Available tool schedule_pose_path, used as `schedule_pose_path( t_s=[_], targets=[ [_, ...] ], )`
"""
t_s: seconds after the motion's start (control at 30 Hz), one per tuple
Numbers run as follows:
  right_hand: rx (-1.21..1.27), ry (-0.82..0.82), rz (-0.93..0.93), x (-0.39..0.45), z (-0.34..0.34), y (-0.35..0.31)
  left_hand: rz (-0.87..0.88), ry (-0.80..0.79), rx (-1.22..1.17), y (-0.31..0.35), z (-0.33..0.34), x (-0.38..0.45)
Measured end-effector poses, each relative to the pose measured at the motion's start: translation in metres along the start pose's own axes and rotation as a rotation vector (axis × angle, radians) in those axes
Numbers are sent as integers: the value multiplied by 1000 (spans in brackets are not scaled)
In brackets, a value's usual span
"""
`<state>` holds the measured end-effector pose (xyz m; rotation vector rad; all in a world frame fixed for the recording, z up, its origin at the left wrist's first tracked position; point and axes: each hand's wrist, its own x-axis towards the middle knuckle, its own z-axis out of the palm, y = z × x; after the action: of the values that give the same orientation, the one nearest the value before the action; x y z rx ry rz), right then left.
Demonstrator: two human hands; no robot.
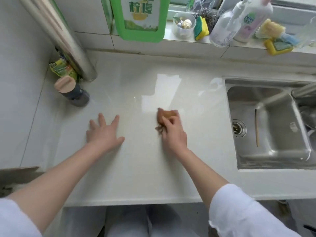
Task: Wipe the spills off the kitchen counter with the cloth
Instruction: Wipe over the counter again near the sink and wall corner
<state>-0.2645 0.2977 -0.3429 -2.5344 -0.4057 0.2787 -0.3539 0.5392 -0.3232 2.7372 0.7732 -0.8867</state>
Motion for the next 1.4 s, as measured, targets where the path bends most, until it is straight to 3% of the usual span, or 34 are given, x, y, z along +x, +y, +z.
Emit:
schedule_pose_path(
  t_s=[0.1,0.17,0.23,0.33,0.37,0.4,0.47,0.57,0.6,0.63,0.7,0.8,0.87,0.9,0.97,1.07,1.13,1.2,1.3,1.4],
  targets=[
    [11,-485,-502,-51,15,-15,-40,-105,-7,-7,8,-17],
    [1,-544,-476,-47,-5,11,-20,-119,-31,-9,11,-20],
    [-12,-348,-236,-27,-31,48,-11,-116,-70,-9,10,-22],
    [108,172,382,-5,-53,78,-22,-130,-93,-9,9,-23],
    [113,259,520,-5,-48,70,-26,-132,-103,-8,9,-23],
    [77,284,522,-9,-36,54,-33,-132,-108,-7,10,-23],
    [34,145,165,-29,-3,15,-34,-139,-106,-7,8,-22],
    [15,-395,-483,-71,28,-30,-20,-141,-102,-7,7,-23],
    [12,-534,-603,-79,28,-28,-17,-136,-101,-8,7,-23],
    [36,-585,-612,-80,19,-21,-17,-135,-103,-8,7,-22],
    [79,-468,-394,-69,-4,13,-25,-137,-118,-8,9,-20],
    [126,56,136,-46,-36,67,-28,-139,-124,-10,12,-17],
    [118,265,471,-47,-30,60,-23,-143,-120,-9,14,-15],
    [108,294,507,-54,-17,44,-21,-143,-124,-9,14,-14],
    [75,203,220,-77,15,1,-17,-139,-130,-10,15,-12],
    [75,-259,-373,-124,45,-43,-5,-130,-116,-12,17,-11],
    [122,-351,-469,-140,35,-24,6,-126,-111,-12,18,-10],
    [115,-206,-266,-140,8,18,-1,-135,-122,-12,18,-9],
    [38,147,253,-135,-41,89,-1,-136,-125,-12,17,-10],
    [64,370,698,-139,-41,96,-5,-140,-139,-11,16,-12]
  ],
)
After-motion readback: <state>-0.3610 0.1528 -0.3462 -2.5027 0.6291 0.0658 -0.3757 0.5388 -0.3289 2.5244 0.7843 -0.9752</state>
